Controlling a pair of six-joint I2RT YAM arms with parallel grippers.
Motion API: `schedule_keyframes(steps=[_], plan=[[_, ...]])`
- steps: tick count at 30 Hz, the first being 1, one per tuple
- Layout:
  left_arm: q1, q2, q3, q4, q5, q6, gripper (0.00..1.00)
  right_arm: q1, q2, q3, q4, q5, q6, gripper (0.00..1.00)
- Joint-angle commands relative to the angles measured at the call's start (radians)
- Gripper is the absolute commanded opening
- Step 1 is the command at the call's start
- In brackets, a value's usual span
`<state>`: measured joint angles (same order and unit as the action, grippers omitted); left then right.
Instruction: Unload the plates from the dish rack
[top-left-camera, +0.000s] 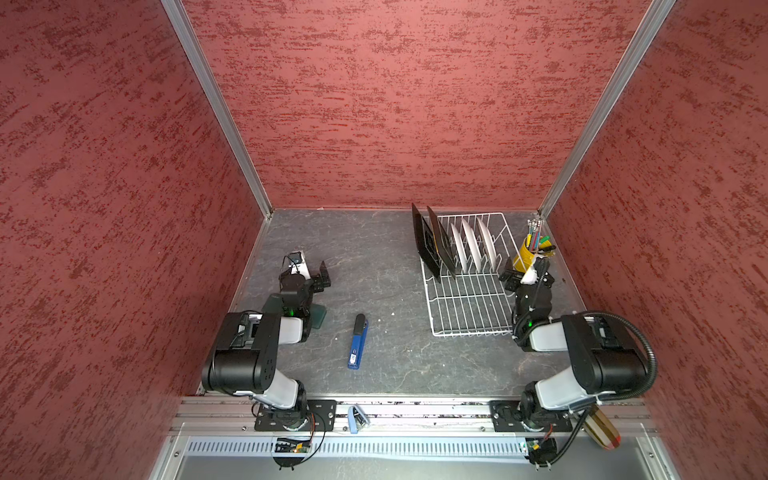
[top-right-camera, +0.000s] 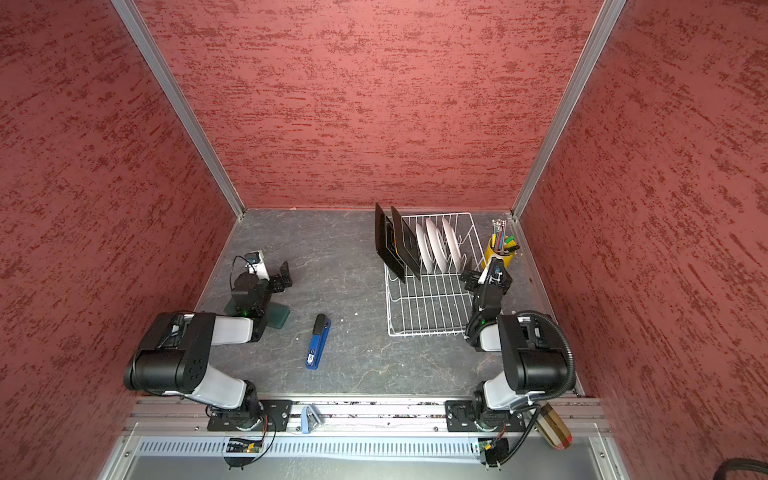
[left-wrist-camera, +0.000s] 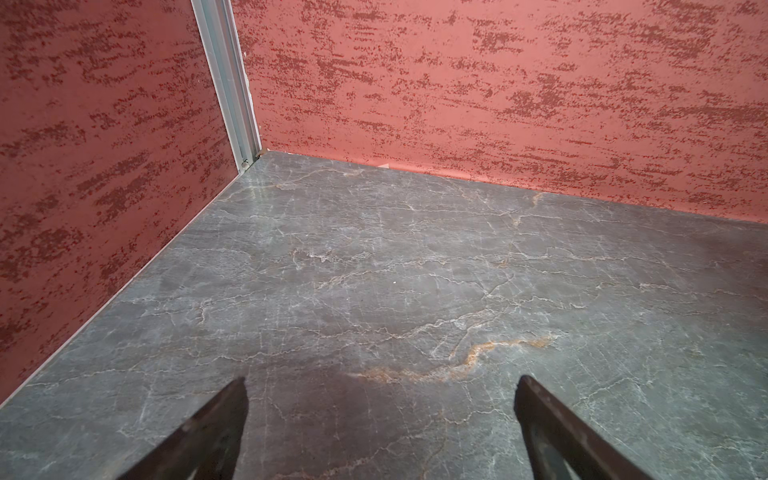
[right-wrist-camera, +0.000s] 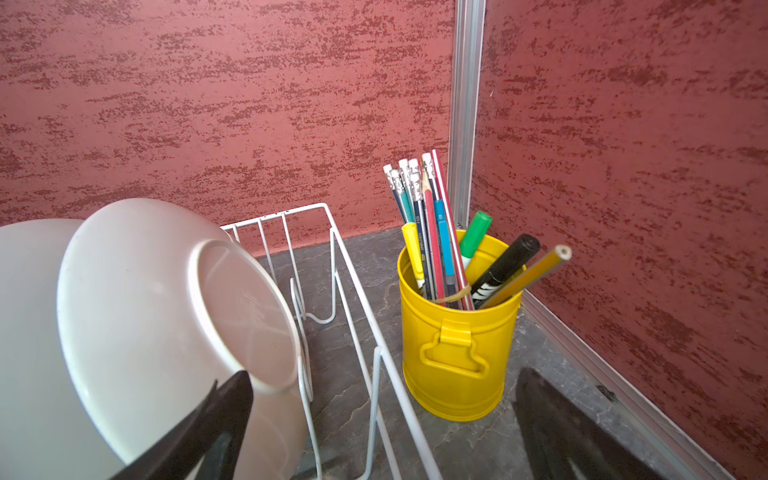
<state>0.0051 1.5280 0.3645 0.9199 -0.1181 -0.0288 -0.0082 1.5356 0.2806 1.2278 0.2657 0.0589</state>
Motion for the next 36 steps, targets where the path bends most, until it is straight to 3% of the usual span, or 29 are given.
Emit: schedule_keyframes(steps=[1,36], plan=[[-0.004,0.006,-0.002,0.011,-0.014,0.010,1.00,-0.001,0.011,-0.013,-0.041,-0.003,-0.011,0.99],[-0.008,0.005,-0.015,0.035,-0.041,0.009,0.99,-0.001,-0.015,-0.052,0.008,0.017,-0.005,0.99]])
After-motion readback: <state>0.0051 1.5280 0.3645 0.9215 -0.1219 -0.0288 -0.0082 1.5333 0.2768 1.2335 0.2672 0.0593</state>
